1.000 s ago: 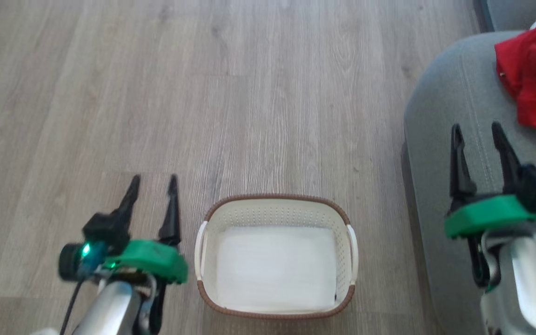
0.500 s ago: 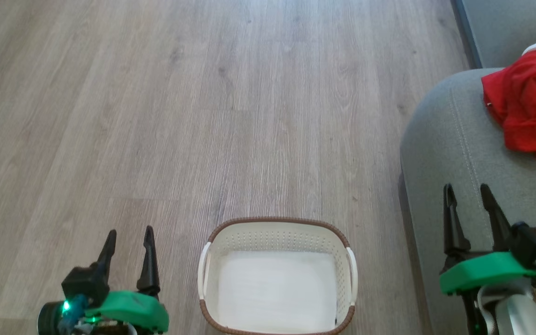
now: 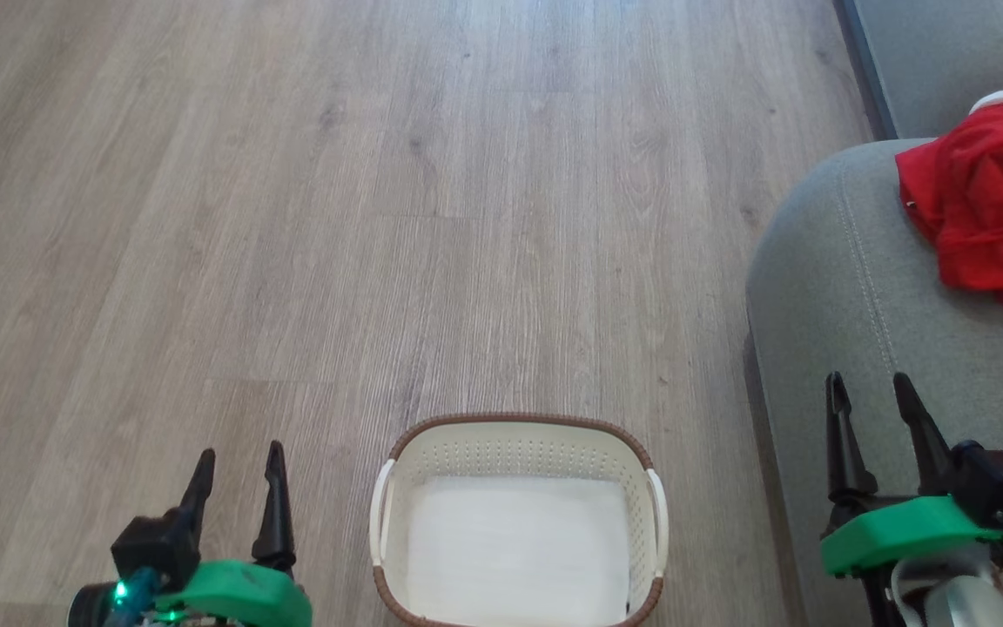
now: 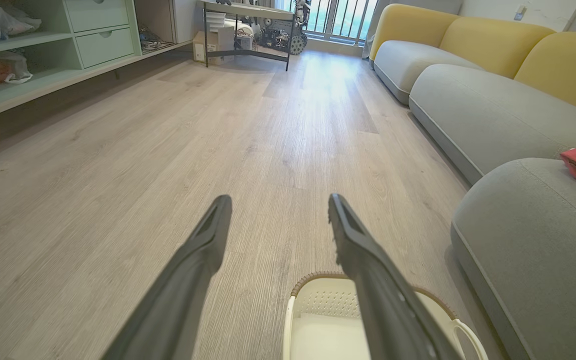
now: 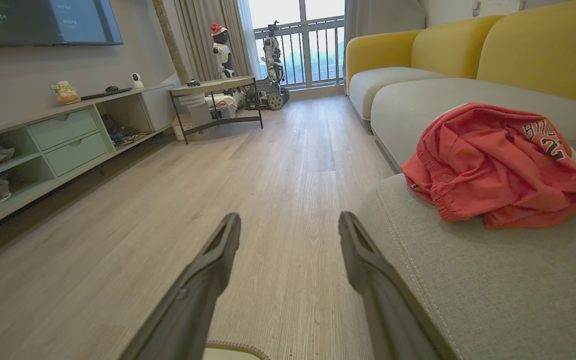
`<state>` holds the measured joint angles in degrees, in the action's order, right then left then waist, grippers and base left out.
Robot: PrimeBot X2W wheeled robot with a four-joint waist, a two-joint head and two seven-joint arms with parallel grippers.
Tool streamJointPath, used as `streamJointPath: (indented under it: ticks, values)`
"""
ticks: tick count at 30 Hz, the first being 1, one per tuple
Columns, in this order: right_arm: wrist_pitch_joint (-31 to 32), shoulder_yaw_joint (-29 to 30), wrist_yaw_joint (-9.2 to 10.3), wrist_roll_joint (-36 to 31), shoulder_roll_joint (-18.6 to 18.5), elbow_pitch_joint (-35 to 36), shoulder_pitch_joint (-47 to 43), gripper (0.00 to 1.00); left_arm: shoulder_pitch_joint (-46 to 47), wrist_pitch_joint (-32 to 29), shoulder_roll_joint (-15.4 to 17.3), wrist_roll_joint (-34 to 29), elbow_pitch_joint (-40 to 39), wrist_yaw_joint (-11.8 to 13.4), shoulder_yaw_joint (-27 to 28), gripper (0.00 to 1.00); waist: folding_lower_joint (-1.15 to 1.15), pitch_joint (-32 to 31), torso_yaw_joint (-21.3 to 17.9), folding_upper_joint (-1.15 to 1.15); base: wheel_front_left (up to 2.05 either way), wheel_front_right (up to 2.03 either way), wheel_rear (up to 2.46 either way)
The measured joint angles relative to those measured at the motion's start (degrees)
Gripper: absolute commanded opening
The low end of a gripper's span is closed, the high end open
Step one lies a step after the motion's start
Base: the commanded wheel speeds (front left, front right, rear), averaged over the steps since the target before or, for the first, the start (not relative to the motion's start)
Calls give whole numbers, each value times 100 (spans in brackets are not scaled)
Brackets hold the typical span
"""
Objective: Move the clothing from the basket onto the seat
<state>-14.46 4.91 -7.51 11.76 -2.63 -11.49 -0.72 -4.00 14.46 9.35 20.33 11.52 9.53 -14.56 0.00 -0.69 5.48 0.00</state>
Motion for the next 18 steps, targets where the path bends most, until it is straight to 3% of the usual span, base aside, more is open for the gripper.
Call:
streamJointPath:
  ticks: [18]
  values:
    - [0, 0, 0, 43, 5, -23, 1, 100, 3, 0, -52, -57, 34, -75, 26, 100, 0, 32, 29, 0, 0, 0, 0]
